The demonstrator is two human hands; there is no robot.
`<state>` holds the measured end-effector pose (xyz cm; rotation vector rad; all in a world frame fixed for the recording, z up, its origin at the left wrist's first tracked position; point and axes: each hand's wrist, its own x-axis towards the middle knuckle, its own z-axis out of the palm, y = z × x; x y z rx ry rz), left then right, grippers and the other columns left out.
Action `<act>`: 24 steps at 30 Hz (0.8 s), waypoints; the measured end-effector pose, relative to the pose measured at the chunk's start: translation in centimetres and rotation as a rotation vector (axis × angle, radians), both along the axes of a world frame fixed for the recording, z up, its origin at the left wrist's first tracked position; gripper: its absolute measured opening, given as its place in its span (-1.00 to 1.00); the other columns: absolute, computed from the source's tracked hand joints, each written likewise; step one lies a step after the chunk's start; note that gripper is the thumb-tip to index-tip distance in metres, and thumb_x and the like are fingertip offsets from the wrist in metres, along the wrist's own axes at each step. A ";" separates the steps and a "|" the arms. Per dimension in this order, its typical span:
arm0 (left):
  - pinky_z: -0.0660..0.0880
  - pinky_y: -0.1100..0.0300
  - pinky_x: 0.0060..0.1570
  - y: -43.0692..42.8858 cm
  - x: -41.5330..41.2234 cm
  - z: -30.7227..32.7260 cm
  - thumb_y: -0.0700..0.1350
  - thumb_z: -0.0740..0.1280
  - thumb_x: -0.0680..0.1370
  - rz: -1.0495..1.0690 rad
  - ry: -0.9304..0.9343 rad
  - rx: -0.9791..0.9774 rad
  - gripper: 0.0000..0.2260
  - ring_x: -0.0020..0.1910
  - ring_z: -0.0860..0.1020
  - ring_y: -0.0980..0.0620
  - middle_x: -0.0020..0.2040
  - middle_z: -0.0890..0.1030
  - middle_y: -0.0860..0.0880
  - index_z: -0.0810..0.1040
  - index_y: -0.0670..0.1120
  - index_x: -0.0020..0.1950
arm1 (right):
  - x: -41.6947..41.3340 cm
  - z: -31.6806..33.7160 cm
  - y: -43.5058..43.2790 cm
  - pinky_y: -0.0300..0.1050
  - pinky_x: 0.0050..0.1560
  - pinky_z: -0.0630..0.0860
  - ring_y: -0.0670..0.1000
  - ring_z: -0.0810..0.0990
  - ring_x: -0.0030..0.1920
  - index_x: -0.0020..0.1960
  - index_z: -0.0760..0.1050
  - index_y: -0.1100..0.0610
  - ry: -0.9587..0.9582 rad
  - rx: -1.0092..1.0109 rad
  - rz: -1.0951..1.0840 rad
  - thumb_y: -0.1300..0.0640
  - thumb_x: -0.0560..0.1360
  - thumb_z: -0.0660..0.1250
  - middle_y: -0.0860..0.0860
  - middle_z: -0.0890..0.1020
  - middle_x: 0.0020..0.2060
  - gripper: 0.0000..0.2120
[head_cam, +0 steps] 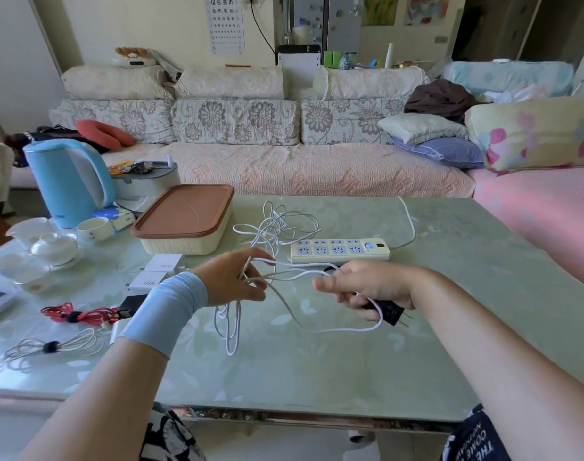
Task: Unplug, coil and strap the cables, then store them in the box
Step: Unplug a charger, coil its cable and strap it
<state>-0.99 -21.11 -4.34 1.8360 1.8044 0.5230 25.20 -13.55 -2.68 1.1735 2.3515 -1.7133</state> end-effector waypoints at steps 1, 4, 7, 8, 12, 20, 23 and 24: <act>0.51 0.28 0.01 -0.3 -0.2 0.1 -0.12 0.52 0.42 0.000 0.026 -0.025 -0.53 -0.11 0.63 0.16 -0.09 0.69 0.10 0.44 0.22 0.21 | -0.2 0.1 0.0 -0.16 -0.45 0.26 0.01 0.28 -0.56 -0.24 0.36 0.13 0.033 -0.033 -0.013 -0.30 0.37 0.42 0.02 0.27 -0.50 -0.50; 0.51 0.31 0.02 -1.2 -0.6 0.3 -0.10 0.50 0.44 0.001 0.039 -0.111 -0.55 -0.07 0.64 0.14 -0.07 0.69 0.09 0.45 0.17 0.25 | -0.7 0.1 -0.3 -0.18 -0.45 0.31 0.02 0.34 -0.53 -0.27 0.31 0.12 0.124 -0.054 -0.013 -0.11 0.58 0.29 0.04 0.31 -0.46 -0.61; 0.53 0.17 0.14 -1.9 -0.8 0.6 -0.04 0.49 0.44 0.008 0.056 -0.178 -0.55 -0.07 0.64 0.12 -0.01 0.70 0.07 0.49 0.10 0.30 | -1.1 0.0 -0.7 -0.23 -0.46 0.40 0.06 0.58 -0.45 -0.14 0.41 0.17 0.158 0.054 0.021 0.03 0.66 0.18 0.07 0.49 -0.40 -0.73; 0.48 0.12 0.24 -2.2 -1.1 1.0 0.03 0.51 0.42 0.017 0.141 -0.208 -0.49 0.04 0.61 0.12 0.09 0.67 0.08 0.47 0.10 0.34 | -1.3 0.1 -0.9 -0.21 -0.47 0.40 0.05 0.57 -0.47 -0.07 0.45 0.18 0.171 0.070 0.020 0.04 0.67 0.17 0.06 0.48 -0.42 -0.75; 0.12 0.14 0.47 -4.1 -0.7 3.2 0.20 0.55 0.27 0.073 0.284 -0.160 0.09 0.51 0.21 0.05 0.54 0.18 0.10 -0.08 0.10 0.59 | -2.4 0.3 -1.5 -0.19 -0.50 0.27 -0.03 0.29 -0.59 0.01 0.47 0.19 0.195 0.040 0.016 0.06 0.68 0.15 -0.01 0.27 -0.48 -0.78; 0.50 0.27 0.02 -1.3 5.4 1.3 -0.01 0.64 0.24 -0.100 -0.172 0.027 0.00 -0.11 0.59 0.18 0.03 0.62 0.15 0.13 0.12 0.54 | -3.3 1.7 -2.2 -0.17 -0.48 0.26 -0.04 0.20 -0.61 -0.10 0.53 0.18 0.284 0.096 0.058 0.08 0.64 0.25 -0.01 0.22 -0.51 -0.78; 0.48 0.22 -0.18 -1.0 5.7 1.0 0.17 0.56 0.20 -0.187 -0.158 -0.269 -0.39 -0.19 0.52 0.06 0.01 0.70 0.09 0.47 0.21 0.21 | -2.5 2.0 -1.9 -0.20 -0.48 0.28 -0.02 0.21 -0.61 -0.17 0.58 0.17 0.260 0.204 0.044 0.08 0.56 0.38 0.06 0.28 -0.52 -0.80; 0.46 0.21 -0.16 -1.1 6.1 1.1 0.22 0.53 0.22 -0.227 -0.076 -0.366 -0.44 -0.19 0.48 0.05 0.01 0.70 0.08 0.52 0.24 0.19 | -2.2 2.1 -1.8 -0.19 -0.47 0.28 0.01 0.21 -0.58 -0.20 0.60 0.16 0.215 0.252 0.042 0.05 0.52 0.43 0.09 0.28 -0.49 -0.80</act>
